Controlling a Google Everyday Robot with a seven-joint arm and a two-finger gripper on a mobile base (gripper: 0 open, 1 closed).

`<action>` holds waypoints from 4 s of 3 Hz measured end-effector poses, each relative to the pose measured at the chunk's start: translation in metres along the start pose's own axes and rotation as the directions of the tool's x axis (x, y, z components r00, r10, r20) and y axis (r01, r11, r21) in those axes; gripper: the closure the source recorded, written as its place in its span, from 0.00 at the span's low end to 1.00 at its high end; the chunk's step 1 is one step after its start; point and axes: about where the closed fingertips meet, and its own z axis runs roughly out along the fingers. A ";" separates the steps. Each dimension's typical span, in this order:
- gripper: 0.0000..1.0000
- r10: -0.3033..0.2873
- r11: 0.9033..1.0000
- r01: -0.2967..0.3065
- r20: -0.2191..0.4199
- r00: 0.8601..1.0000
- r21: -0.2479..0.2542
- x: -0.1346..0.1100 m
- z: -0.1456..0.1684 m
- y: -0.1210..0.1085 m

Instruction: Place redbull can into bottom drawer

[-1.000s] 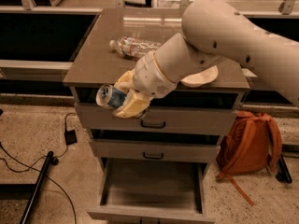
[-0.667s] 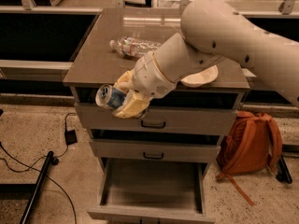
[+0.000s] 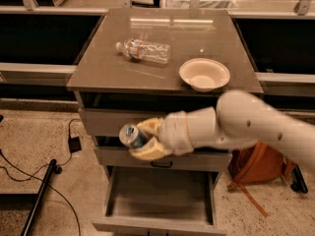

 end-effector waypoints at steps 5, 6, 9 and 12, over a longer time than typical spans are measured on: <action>1.00 0.210 0.915 -0.285 0.268 0.940 0.285 0.224 0.004 0.028; 1.00 0.370 0.866 -0.447 0.313 0.875 0.225 0.319 0.036 0.053; 1.00 0.444 0.821 -0.534 0.364 0.819 0.201 0.382 0.072 0.067; 1.00 0.313 0.863 -0.431 0.390 0.866 0.265 0.454 0.181 -0.007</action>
Offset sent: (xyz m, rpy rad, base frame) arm 0.0265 -0.1724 -0.0336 0.4613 -0.4578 -0.4132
